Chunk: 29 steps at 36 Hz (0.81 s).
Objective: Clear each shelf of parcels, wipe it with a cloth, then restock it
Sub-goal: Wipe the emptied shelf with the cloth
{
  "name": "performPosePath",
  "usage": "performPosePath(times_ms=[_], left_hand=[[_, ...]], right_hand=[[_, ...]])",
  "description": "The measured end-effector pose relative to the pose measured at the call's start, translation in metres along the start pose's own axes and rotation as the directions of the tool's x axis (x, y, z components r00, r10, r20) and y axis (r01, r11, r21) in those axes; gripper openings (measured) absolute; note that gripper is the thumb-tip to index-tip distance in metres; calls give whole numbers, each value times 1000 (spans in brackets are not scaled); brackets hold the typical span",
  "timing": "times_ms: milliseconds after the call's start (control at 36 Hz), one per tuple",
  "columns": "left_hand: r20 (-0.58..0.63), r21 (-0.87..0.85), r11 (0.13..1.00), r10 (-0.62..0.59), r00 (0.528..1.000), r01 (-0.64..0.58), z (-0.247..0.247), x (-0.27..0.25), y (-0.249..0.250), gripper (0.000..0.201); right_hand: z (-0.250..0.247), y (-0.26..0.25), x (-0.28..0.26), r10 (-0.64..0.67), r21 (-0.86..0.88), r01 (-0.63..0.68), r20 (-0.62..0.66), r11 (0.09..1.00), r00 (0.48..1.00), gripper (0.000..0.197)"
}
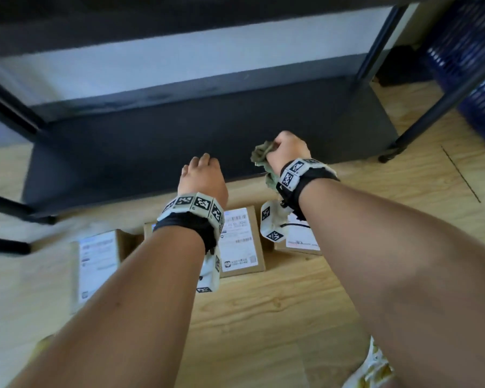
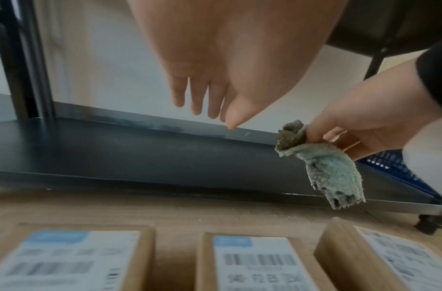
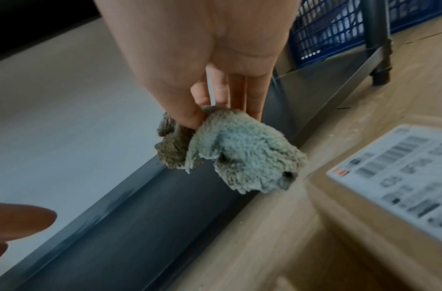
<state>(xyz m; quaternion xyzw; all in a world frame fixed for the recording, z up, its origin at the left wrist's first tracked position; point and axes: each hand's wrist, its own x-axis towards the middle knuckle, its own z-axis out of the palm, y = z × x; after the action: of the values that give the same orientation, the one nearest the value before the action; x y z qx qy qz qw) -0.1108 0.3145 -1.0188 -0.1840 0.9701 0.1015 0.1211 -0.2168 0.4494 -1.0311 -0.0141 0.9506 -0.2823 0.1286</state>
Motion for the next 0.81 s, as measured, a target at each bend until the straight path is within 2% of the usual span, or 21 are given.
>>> performPosePath(times_ms=[250, 417, 639, 805], left_hand=[[-7, -10, 999, -46, 999, 46, -11, -28, -83, 57], [-29, 2, 999, -41, 999, 41, -24, -46, -131, 55], [-82, -2, 997, -72, 994, 72, -54, -81, -184, 55], [-180, -18, 993, -118, 977, 117, -83, -114, -212, 51]], right_hand=[[46, -73, -42, -131, -65, 135, 56, 989, 990, 18], [70, -111, -71, -212, -38, 215, 78, 976, 974, 18], [75, -166, -115, -282, -39, 285, 69, 958, 957, 20], [68, -209, -150, -387, -77, 396, 117, 915, 915, 16]])
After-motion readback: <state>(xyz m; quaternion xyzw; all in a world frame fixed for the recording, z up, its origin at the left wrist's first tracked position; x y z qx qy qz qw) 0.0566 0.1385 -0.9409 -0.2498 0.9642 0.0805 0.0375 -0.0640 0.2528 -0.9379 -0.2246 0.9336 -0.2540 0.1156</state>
